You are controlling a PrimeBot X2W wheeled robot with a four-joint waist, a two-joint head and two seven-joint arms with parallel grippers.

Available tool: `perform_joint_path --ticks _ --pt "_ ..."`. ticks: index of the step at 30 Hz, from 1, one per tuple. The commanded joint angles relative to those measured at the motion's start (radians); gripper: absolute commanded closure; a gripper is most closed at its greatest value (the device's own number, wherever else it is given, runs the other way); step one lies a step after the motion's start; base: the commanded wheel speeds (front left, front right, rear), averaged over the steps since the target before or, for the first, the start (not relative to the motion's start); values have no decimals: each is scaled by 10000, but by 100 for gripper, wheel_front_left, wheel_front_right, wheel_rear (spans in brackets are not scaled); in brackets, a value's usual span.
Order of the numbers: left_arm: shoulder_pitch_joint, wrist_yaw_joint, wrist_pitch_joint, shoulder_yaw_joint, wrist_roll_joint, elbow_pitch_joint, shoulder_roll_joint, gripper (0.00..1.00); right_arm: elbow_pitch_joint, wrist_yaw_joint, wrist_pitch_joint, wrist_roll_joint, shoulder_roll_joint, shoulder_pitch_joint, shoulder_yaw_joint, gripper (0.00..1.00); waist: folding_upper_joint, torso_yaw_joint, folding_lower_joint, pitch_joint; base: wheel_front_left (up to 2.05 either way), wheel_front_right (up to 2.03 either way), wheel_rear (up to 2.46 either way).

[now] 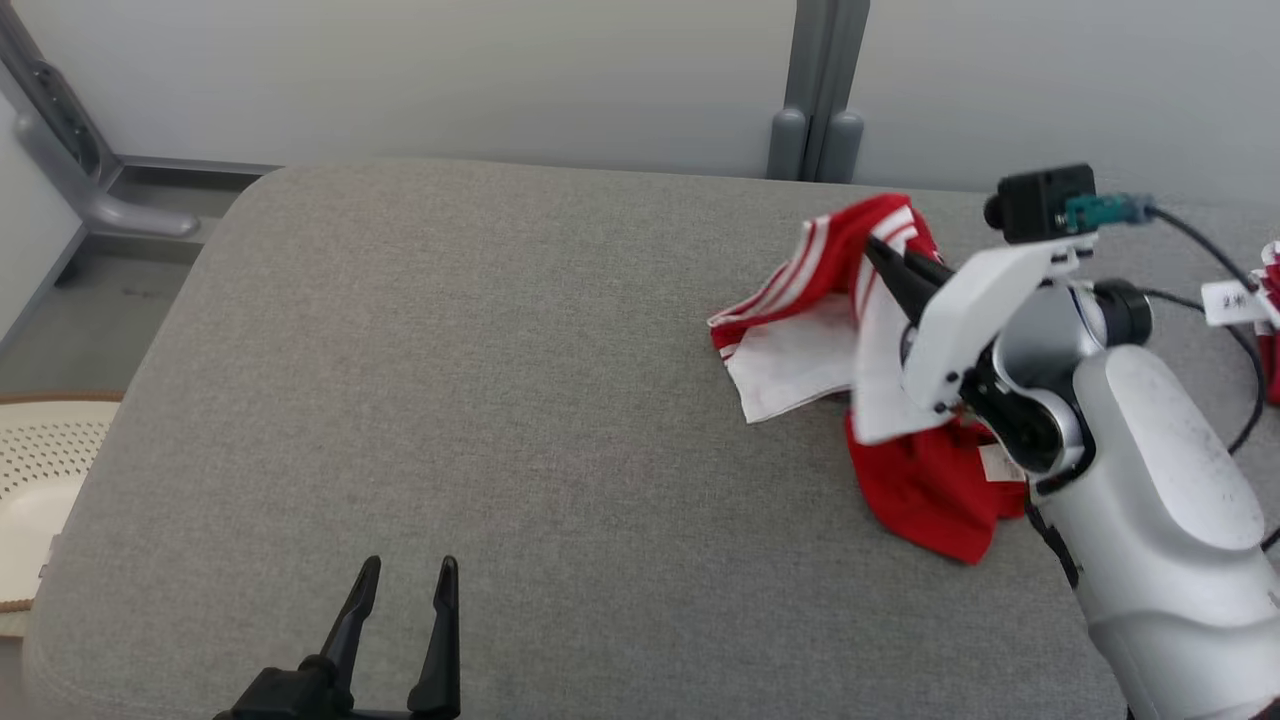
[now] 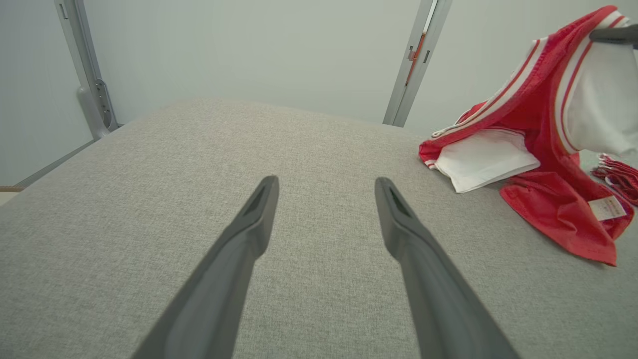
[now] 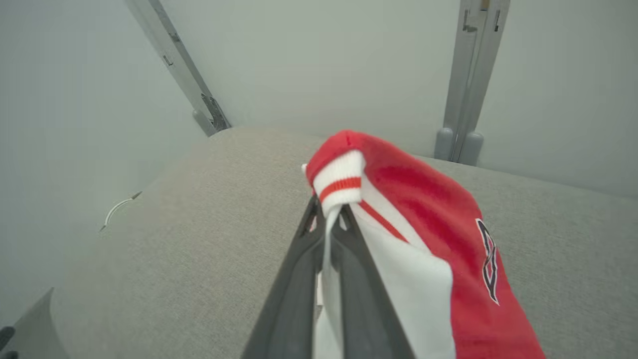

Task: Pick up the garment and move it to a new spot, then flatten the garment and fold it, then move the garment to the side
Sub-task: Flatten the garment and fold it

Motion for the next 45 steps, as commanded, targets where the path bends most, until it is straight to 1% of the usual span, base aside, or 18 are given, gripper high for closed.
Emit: perform_joint_path --ticks 1,4,6,8,9,11,15,17,18,19,20,24,26,30,34,37,40,45 --pt "62 -27 0 3 -91 -14 10 0 -428 -2 327 235 165 -319 24 100 0 -102 0 -112 0 0 0" --pt "81 -25 0 -52 -148 -20 11 0 -1288 -2 1177 611 818 -892 -104 100 0 -156 0 -267 0 0 0" --pt "135 -9 0 -117 -199 -28 11 0 -1597 -2 1620 841 1159 -1180 -332 100 0 -143 0 -422 0 0 0" --pt "192 46 0 -183 -235 -35 10 0 -1776 -2 1964 1046 1348 -1494 -592 100 0 -117 0 -545 0 0 0" --pt "203 75 0 -220 -262 -47 11 0 -1777 -3 2035 1314 1376 -1624 -741 100 0 -96 0 -597 0 0 0" --pt "271 140 0 -354 -297 -39 10 0 -1637 -2 1883 2140 1433 -1882 -687 100 0 -17 0 -738 0 0 0" --pt "413 272 0 -533 -419 -36 13 0 -669 -2 1094 3686 1415 -2485 -579 100 0 114 0 -988 0 0 0" --pt "481 353 0 -597 -454 -57 13 0 41 -2 580 4443 1413 -2765 -487 100 0 155 0 -1080 0 0 0" --pt "536 384 0 -622 -463 -67 13 0 555 -2 285 5019 1419 -2925 -428 100 0 174 0 -1130 0 0 0" --pt "638 428 0 -656 -462 -86 13 0 1482 -2 -239 5894 1424 -3317 -212 100 0 182 0 -1200 0 0 0" --pt "660 435 0 -666 -452 -102 13 0 1926 0 -492 6293 1418 -3536 -113 100 0 177 0 -1223 0 0 0" --pt "797 484 0 -641 -416 -135 13 0 3930 1 -1389 8077 1422 -4723 751 100 0 73 0 -1296 0 0 0" --pt "877 500 0 -603 -399 -179 13 0 4753 1 -1703 9009 1416 -5536 1466 100 0 -59 0 -1326 0 0 0" --pt "805 499 0 -589 -443 -220 13 0 5730 1 -2280 10401 1418 -7001 2935 100 0 -336 0 -1311 0 0 0" --pt "630 537 0 -636 -501 -240 13 0 6416 1 -2893 11648 1420 -8142 4359 100 0 -568 0 -1259 0 0 0" --pt "544 593 0 -704 -583 -285 13 0 6974 0 -3279 12441 1417 -8477 5303 100 0 -651 0 -1205 0 0 0" --pt "561 622 0 -747 -643 -302 13 0 7595 0 -3595 13124 1418 -8290 6209 100 0 -723 0 -1134 0 0 0" --pt "702 656 0 -679 -616 -268 13 0 8750 1 -4012 13849 1415 -7727 7102 100 0 -876 0 -1021 0 0 0"
